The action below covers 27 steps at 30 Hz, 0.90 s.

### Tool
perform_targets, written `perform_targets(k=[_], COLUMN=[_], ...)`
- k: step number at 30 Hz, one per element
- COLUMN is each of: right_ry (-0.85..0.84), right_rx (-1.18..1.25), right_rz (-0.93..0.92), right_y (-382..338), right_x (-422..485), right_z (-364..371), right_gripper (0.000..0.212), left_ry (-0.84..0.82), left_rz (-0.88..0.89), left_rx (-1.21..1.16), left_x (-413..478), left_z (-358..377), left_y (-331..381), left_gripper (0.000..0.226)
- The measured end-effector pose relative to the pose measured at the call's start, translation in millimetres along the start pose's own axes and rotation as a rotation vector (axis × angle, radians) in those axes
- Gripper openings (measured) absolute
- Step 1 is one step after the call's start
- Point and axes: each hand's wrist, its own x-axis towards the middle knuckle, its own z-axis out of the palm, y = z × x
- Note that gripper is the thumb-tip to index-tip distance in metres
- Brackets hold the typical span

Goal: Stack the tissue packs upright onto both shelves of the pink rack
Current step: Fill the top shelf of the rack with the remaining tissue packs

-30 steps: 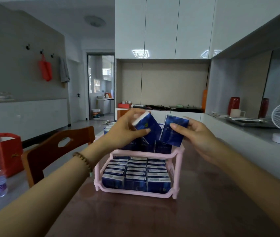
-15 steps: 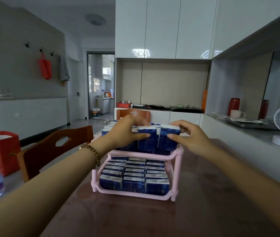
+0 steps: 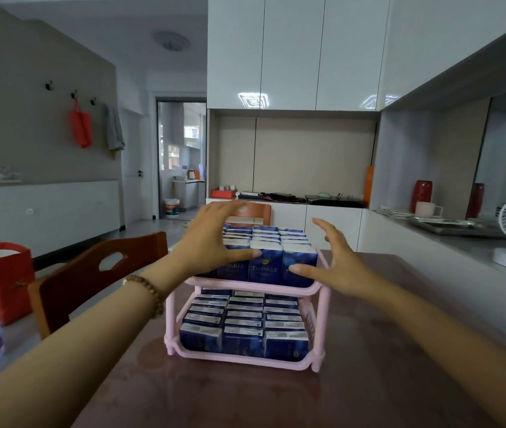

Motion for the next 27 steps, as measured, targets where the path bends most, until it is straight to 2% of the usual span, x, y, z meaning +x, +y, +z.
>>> perform_targets(k=[3,6,9,13,15,17,21,27], right_ry=[-0.125,-0.15,-0.147,-0.138,-0.156,-0.148,-0.183,-0.371], right_rx=[0.066,0.117,0.101,0.091,0.108,0.106,0.012,-0.186], right_rz=[0.18,0.213,0.164,0.171,0.182,0.176,0.113,0.082], right_y=[1,3,-3,2,-4,-12,-37,-47], right_x=[5,10,12,15,17,22,44,88], right_z=[1,6,16,20,14,6,-5,2], right_gripper=[0.11,0.11,0.089,0.117,0.105,0.092,0.065,0.056], left_ry=[0.011,-0.13,-0.197,-0.283,-0.354,-0.349,-0.307,-0.529], left_rz=[-0.151,-0.237,-0.277,-0.224,-0.261,-0.305,-0.272,-0.411], left_rx=[-0.212,-0.281,-0.2,-0.225,-0.262,-0.266,-0.227,-0.154], left_x=[-9,-20,-23,-19,-15,-6,26,80], left_z=[-14,-15,-9,-13,-20,-28,-31,-8], left_y=[-11,-21,-27,-26,-28,-29,-26,-53], left_gripper=[0.106,0.107,0.101,0.07,0.078,0.089,0.068,0.065])
